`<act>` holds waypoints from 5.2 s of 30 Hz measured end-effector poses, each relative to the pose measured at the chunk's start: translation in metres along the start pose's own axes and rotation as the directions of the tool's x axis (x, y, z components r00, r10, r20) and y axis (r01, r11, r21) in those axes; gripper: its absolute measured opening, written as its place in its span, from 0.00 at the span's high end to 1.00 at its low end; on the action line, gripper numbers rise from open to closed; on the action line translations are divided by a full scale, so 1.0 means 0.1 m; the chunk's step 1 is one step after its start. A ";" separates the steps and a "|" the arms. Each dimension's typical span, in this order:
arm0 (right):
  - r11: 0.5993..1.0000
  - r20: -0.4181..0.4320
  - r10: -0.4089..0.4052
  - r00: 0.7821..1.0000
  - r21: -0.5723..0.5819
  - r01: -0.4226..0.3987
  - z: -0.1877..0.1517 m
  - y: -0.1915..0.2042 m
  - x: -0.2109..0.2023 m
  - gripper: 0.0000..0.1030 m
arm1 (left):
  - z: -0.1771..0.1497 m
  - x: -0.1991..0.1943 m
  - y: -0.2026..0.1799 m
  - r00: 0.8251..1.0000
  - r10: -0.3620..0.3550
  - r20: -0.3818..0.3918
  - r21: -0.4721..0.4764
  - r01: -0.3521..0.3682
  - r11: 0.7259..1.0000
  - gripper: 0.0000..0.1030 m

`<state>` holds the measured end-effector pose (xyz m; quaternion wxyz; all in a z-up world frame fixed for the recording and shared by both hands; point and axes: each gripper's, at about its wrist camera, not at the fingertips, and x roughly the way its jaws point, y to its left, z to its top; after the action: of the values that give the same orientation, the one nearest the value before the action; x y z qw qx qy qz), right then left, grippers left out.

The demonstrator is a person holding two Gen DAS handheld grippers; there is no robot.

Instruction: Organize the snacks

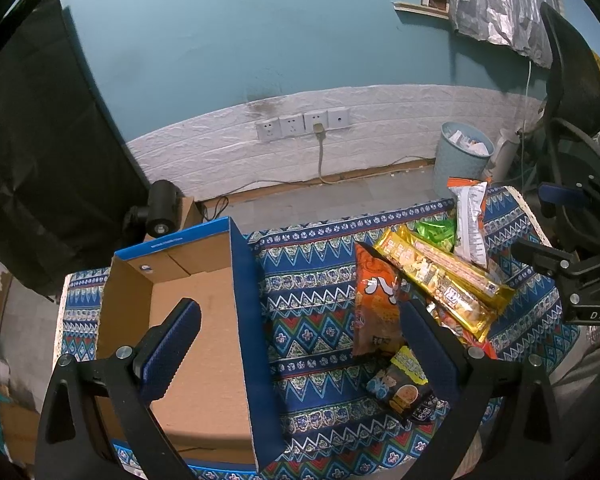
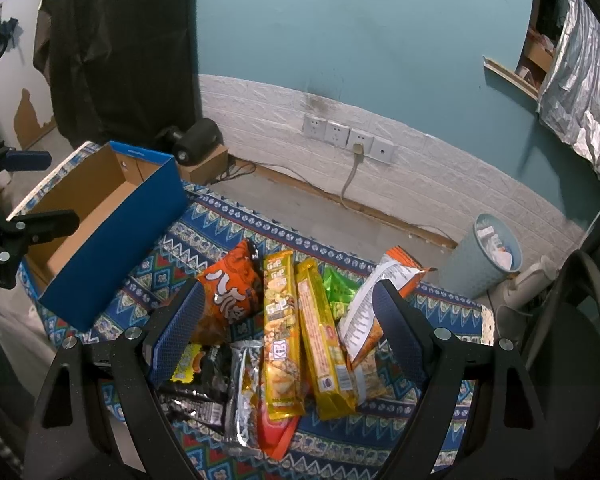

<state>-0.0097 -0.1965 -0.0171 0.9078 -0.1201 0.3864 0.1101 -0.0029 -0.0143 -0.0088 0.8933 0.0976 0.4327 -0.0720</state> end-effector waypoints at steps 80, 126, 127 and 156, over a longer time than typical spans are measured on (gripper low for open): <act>0.985 -0.217 -0.062 0.974 0.143 0.095 -0.15 -0.75 0.81 0.18 | 0.16 1.09 -0.48 0.975 -0.056 -0.215 0.064 0.072 0.995 0.02; 0.964 -0.290 -0.031 0.956 0.245 0.106 -0.36 -1.10 1.54 0.56 | -0.07 1.99 -0.57 0.926 -0.178 -0.333 -0.069 0.165 0.984 0.54; 0.965 -0.283 -0.033 0.959 0.240 0.104 -0.34 -1.08 1.50 0.56 | -0.06 1.94 -0.56 0.930 -0.174 -0.322 -0.067 0.161 0.985 0.54; 0.985 -0.088 0.072 0.994 0.162 -0.058 0.13 -0.29 0.64 0.56 | 0.08 0.66 -0.12 0.992 -0.091 -0.092 -0.044 0.087 0.995 0.54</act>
<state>0.0511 -0.2130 -0.0509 0.8914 -0.0397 0.4396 0.1028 0.0411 -0.0303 -0.0573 0.8696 0.0638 0.4795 -0.0985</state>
